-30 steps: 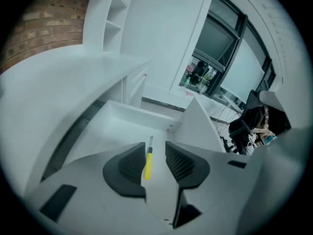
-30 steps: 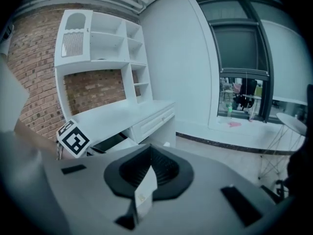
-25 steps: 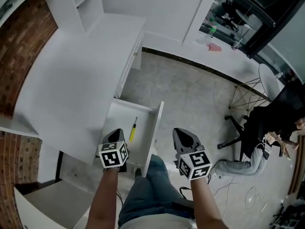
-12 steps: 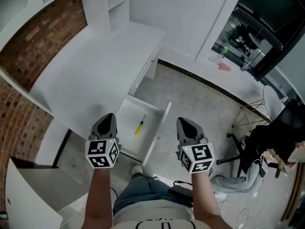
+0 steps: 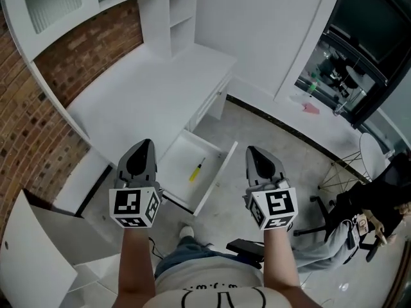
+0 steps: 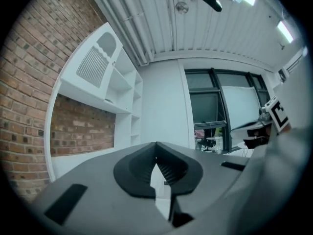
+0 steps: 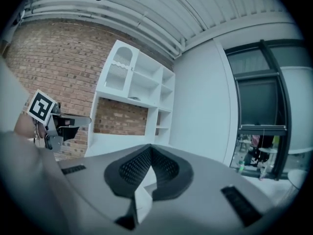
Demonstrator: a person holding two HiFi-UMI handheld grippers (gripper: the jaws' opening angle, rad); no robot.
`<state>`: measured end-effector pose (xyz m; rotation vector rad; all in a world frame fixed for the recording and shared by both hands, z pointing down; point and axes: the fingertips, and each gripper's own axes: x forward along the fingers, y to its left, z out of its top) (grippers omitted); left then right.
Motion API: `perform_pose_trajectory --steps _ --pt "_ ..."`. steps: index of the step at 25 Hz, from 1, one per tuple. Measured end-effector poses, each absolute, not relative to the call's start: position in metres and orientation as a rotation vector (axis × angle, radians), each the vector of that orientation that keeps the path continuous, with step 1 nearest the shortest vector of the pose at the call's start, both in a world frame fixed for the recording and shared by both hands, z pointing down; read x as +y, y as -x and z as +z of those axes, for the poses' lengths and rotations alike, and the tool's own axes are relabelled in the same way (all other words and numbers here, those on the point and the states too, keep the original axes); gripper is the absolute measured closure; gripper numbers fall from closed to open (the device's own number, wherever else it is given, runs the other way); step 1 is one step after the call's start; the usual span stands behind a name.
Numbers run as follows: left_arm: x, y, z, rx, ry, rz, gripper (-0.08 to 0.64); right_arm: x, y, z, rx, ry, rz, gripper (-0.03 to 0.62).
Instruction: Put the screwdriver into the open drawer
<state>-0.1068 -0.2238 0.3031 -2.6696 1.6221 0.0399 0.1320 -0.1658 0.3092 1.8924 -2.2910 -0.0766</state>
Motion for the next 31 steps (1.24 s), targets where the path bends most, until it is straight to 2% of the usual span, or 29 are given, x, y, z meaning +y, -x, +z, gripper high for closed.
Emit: perform_pose_trajectory --steps 10,31 --pt "-0.200 0.112 0.261 1.565 2.572 0.112 0.548 -0.149 -0.129 0.274 -2.292 -1.953 -0.213 0.584" --pt "-0.190 0.097 0.245 1.459 2.554 0.098 0.548 -0.140 -0.124 0.253 -2.288 -1.940 -0.333 0.584"
